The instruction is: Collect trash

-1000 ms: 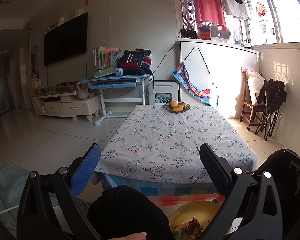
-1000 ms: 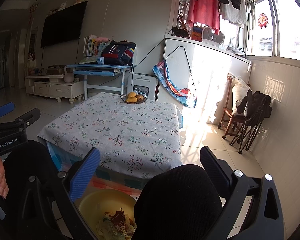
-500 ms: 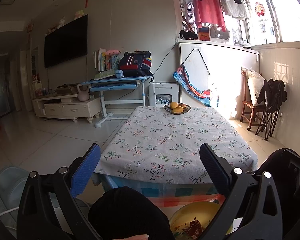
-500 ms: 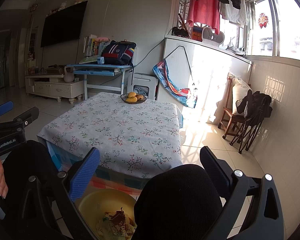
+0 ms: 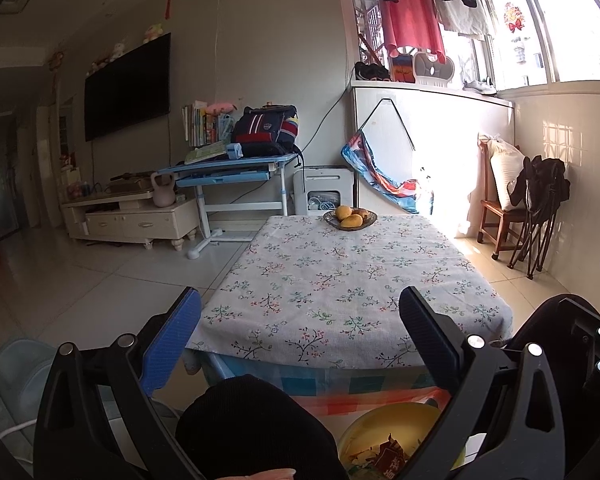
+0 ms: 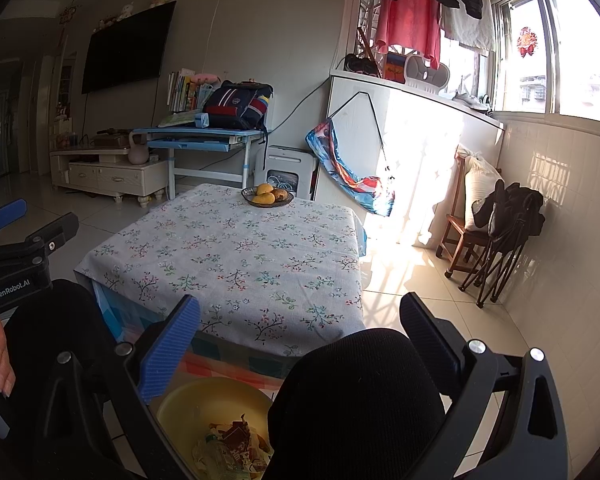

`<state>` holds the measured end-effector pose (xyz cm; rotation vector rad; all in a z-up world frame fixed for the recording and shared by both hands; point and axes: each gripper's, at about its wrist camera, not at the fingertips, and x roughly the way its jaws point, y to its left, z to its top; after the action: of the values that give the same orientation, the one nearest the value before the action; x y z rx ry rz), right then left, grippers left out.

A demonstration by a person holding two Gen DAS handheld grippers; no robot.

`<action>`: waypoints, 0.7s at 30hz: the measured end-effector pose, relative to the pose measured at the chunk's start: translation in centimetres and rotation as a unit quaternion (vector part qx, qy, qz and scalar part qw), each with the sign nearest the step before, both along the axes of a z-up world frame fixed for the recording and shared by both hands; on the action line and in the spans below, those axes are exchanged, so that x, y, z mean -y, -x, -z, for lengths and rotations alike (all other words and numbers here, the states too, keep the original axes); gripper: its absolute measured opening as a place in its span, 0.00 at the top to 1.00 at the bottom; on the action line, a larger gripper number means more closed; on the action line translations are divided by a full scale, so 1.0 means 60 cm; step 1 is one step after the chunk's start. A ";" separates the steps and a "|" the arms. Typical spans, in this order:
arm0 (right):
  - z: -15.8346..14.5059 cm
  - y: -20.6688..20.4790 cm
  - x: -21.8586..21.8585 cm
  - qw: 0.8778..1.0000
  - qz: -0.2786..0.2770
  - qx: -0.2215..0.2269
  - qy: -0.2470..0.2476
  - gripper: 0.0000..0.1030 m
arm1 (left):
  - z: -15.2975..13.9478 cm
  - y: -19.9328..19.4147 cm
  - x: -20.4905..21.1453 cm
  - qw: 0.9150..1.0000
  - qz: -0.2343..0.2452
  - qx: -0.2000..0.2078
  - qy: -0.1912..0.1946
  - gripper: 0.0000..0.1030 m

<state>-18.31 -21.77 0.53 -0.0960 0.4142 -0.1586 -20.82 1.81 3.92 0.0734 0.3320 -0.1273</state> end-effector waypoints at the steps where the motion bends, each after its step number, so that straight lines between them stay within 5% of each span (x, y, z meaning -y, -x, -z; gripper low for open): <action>1: 0.001 -0.001 0.002 1.000 -0.001 0.000 0.000 0.07 | 0.000 -0.001 -0.002 1.000 0.002 -0.002 0.001 0.07; 7: 0.006 -0.004 -0.001 1.000 -0.004 -0.003 0.007 0.07 | -0.014 0.003 -0.016 1.000 0.000 0.011 0.007 0.07; 13: 0.005 -0.003 -0.006 1.000 -0.008 -0.004 0.016 0.07 | -0.027 0.014 -0.015 0.998 -0.010 0.041 -0.054 0.07; 21: 0.003 -0.003 -0.007 1.000 -0.009 -0.005 0.018 0.07 | -0.016 0.015 -0.030 0.998 -0.026 0.031 -0.042 0.07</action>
<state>-18.13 -21.34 0.34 -0.1364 0.4197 -0.1488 -21.69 3.64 4.89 0.1518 0.2773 -0.0602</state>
